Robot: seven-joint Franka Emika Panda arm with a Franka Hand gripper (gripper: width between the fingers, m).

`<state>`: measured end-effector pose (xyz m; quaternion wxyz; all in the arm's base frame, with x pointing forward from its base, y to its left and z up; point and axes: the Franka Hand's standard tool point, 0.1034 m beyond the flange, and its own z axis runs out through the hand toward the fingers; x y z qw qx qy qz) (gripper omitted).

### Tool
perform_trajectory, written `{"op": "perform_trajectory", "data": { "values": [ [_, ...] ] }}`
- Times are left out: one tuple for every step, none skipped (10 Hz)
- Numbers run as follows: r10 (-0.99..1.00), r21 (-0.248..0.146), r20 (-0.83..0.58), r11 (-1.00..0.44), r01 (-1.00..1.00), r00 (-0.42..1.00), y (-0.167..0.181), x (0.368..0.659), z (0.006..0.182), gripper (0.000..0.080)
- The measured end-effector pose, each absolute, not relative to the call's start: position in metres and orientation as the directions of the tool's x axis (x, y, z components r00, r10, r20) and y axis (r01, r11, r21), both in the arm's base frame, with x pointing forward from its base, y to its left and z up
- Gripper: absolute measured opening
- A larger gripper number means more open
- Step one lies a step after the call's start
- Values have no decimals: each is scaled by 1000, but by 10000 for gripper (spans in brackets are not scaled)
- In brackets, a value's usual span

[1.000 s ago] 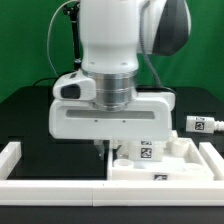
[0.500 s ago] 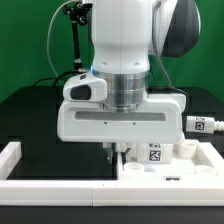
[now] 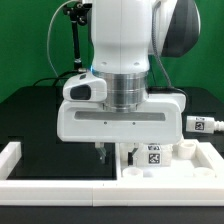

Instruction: Assemble one leg

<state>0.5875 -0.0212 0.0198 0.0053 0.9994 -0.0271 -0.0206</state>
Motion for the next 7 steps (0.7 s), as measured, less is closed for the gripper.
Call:
{"op": "perform_trajectory", "data": {
  "values": [
    [-54,12,-41,-998,-54,998,-21,587,20,485],
    [-54,12,-41,-998,-54,998,-21,587,20,599],
    [-54,12,-41,-998,-54,998,-21,587,20,599],
    [-54,11,-39,-998,-54,998,-21,588,21,639],
    [-75,7,-47,-997,-75,996,-21,587,32,639],
    [-89,-4,-56,-996,-89,995,-21,581,52,648],
    [-90,-11,-62,-996,-91,994,-19,573,66,648]
  ]
}}
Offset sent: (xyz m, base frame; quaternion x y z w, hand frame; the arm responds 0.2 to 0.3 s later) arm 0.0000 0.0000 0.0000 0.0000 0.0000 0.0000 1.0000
